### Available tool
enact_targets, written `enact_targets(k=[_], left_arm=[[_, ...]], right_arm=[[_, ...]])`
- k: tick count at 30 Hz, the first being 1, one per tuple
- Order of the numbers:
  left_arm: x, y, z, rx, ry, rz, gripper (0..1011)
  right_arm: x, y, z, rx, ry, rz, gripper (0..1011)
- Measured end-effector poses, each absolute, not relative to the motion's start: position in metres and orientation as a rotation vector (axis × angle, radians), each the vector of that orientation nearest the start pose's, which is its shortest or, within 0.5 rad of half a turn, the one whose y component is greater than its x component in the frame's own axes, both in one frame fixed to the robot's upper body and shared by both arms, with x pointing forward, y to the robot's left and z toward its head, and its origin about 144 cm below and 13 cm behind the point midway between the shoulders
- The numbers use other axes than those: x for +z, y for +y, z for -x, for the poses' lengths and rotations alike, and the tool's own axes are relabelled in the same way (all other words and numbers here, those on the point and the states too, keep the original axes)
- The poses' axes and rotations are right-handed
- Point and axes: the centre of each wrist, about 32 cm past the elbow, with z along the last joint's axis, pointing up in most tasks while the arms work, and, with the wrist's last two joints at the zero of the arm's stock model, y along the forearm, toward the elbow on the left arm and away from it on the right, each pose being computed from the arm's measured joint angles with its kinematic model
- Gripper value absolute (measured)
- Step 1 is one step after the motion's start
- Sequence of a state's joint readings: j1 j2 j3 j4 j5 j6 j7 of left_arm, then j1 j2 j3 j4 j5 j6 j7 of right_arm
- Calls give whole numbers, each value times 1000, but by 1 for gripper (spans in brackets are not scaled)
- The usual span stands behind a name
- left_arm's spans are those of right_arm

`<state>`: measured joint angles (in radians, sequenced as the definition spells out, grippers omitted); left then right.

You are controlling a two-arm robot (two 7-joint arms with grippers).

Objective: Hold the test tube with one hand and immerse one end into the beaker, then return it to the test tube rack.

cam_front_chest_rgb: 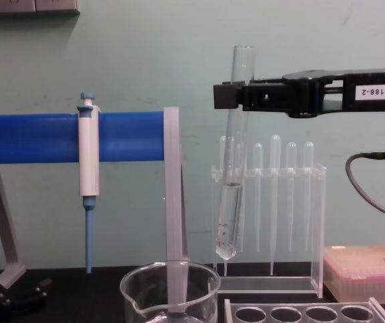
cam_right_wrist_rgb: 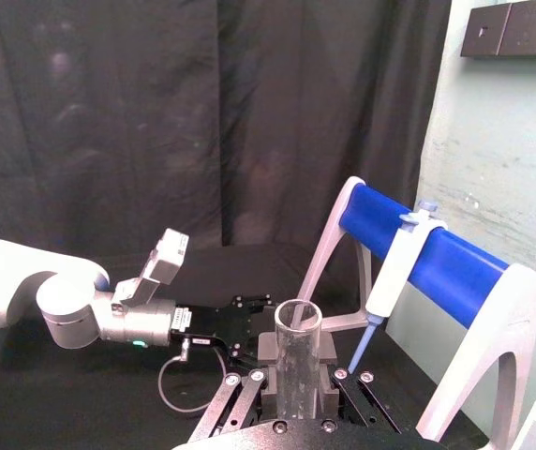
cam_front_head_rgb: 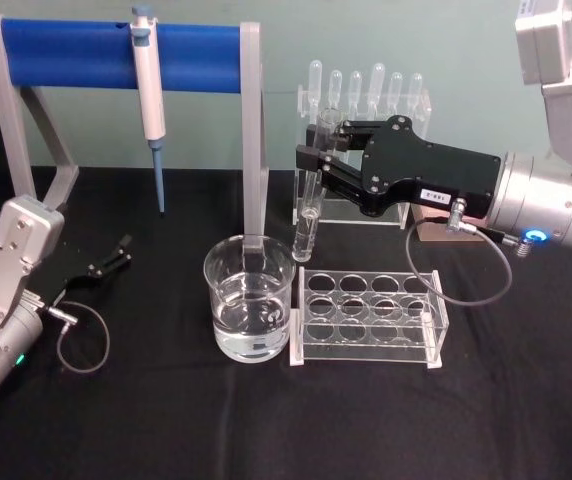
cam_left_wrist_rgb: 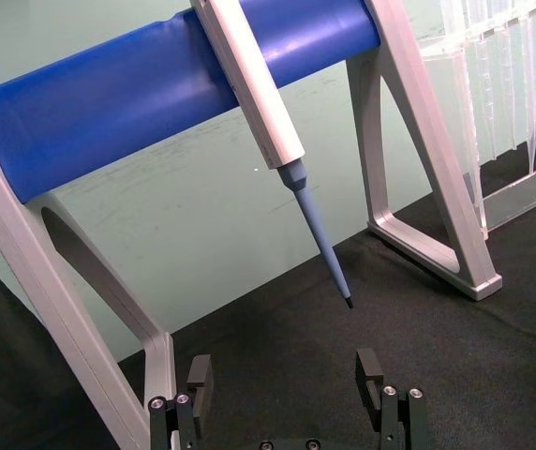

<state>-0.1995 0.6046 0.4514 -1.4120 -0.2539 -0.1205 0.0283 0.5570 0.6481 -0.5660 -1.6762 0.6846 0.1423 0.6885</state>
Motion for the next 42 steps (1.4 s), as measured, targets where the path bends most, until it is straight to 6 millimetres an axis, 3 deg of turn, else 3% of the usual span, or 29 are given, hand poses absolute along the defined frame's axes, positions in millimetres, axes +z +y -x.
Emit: enact_targets(k=[42], left_arm=[[1140,310,-489,1248,-285,-304,1000]], right_arm=[[1316,-248,-534,-382,-171,43,242]])
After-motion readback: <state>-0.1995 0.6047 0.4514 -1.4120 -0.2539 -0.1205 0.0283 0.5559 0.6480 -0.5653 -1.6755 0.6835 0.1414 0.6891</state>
